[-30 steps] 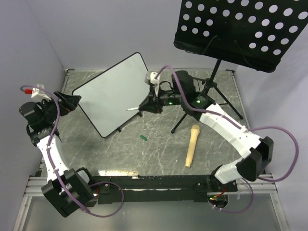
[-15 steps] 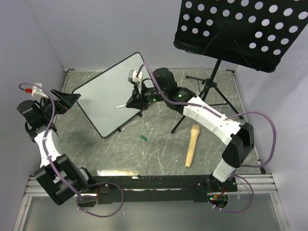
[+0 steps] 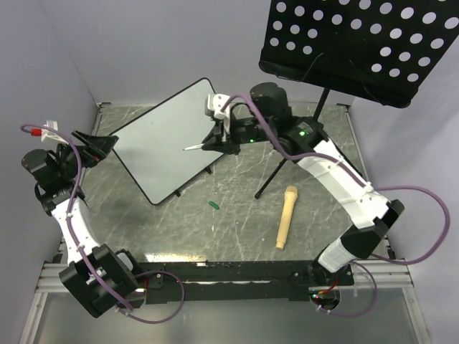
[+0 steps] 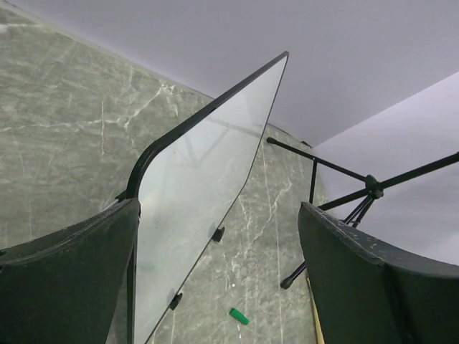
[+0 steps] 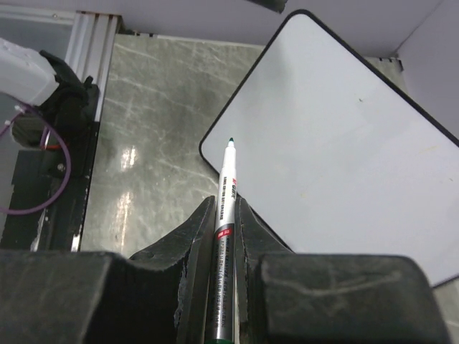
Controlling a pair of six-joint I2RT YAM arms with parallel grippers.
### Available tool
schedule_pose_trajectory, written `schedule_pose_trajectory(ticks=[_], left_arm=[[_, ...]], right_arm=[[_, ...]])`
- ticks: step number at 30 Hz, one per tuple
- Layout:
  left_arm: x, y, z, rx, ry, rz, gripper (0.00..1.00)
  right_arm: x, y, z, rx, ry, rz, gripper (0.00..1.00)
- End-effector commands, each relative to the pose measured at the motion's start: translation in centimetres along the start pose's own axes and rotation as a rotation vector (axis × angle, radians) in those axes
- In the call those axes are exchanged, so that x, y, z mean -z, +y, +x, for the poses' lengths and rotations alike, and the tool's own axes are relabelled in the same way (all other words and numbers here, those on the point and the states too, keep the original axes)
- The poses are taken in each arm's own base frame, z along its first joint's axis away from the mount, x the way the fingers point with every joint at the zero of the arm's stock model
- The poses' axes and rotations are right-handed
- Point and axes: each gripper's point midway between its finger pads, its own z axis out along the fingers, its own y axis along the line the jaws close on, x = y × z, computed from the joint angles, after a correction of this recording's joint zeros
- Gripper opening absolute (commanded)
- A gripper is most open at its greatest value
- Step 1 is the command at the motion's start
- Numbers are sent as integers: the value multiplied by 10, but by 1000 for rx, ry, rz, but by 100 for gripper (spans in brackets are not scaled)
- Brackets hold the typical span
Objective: Write a sentence on the whiteboard
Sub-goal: Hold the whiteboard at the center of the board.
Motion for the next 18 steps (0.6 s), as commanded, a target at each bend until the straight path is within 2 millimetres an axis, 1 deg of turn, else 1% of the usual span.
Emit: schedule_pose_trajectory(ticks=[1,2,5,9,12,13,14,15,16,17,18], left_arm=[[0,-11,-11,-43,-25,-10,96],[0,-11,-10,-46,-28,-11,96],[0,-10,-6,-46,-22,-13,96],[-1,-9,-2,-34,-17,-17,96],[0,-11,-3,-19,-13,-18,96],[0,-11,-2,-13,-9,-15,97],[-1,-10,-1,-7,-6,-18,97],[-1,-10,-2,-4,-4,-17,96],[-1,-10,-2,0,2,-16,96],[-2,-8,0,15,14,-20,97],[-2,-11,-2,7,17,-14,97]], right_arm=[[31,5,3,-1,33,1,0],[31,7,9,-11,44,-3,0],[25,8,17,-37,50,-16,0],[13,1,19,-50,40,-16,0],[2,-6,16,-46,29,-6,0],[-8,-5,14,-36,23,-8,0],[-11,-10,12,-26,27,25,0],[-15,-11,8,-14,27,38,0],[-23,-13,7,-2,30,48,0],[-28,-12,-2,27,27,76,0],[-32,-11,-5,45,24,81,0]])
